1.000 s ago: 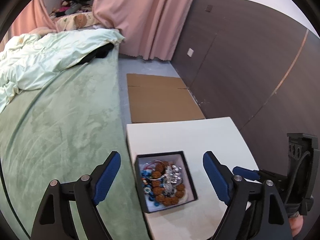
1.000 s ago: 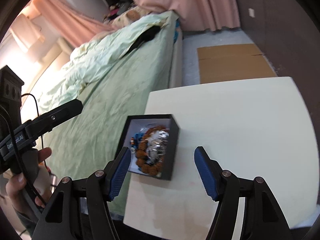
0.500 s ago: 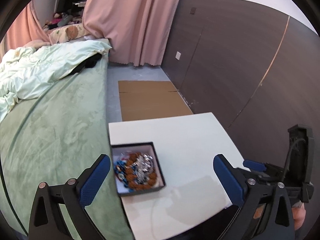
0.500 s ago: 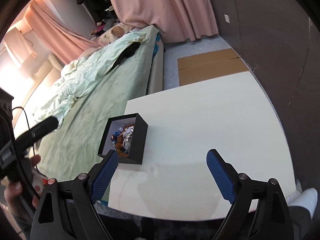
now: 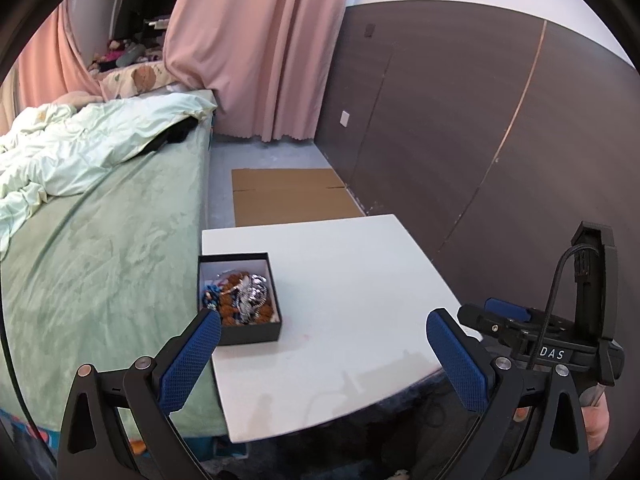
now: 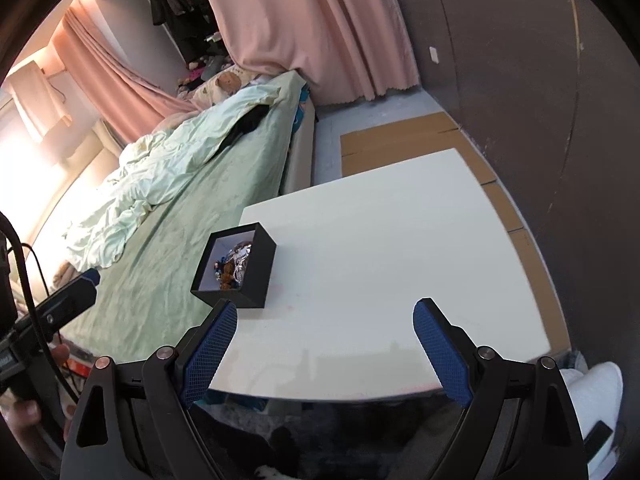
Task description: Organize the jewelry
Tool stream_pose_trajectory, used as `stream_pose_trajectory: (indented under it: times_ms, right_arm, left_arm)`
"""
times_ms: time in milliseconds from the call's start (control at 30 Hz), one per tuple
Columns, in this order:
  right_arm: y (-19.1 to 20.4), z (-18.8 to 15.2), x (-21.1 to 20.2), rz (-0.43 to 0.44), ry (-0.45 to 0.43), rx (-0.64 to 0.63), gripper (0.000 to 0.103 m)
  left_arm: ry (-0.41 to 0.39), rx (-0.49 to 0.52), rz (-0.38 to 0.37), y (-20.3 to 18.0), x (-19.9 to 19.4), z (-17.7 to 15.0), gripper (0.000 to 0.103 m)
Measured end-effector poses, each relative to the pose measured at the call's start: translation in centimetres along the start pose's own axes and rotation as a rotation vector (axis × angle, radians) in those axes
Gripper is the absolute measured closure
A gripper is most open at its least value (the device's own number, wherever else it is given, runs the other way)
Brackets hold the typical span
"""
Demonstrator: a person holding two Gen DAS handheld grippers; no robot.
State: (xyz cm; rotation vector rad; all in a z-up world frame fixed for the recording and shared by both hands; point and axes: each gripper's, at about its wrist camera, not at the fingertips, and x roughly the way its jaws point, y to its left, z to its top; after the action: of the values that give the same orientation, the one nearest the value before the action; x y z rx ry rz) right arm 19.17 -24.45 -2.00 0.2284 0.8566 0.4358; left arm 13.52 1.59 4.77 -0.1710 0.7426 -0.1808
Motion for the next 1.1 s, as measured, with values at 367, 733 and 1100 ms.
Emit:
stream_pose_trajectory:
  times_ms: [367,733,1100]
  right_arm:
    - [1.3,-2.6,-4.5,0.016,-0.086,-0.097,0.013]
    - [2.2,-4.3,-4.9,-0.005,-0.061,-0.127,0.013]
    - [1.0,-4.8,-5.9,-0.060,-0.100,-0.104,0.009]
  left_arm:
    - [-0.058,-0.011,0.028,-1.4,-2.9,-4.0,0.000]
    - [-0.133,-0.007,0.039,-2.1,-5.1,-5.6,0.000]
    - [-0.143,-0.025,0.033,-1.7,-5.4,-6.0,0.000]
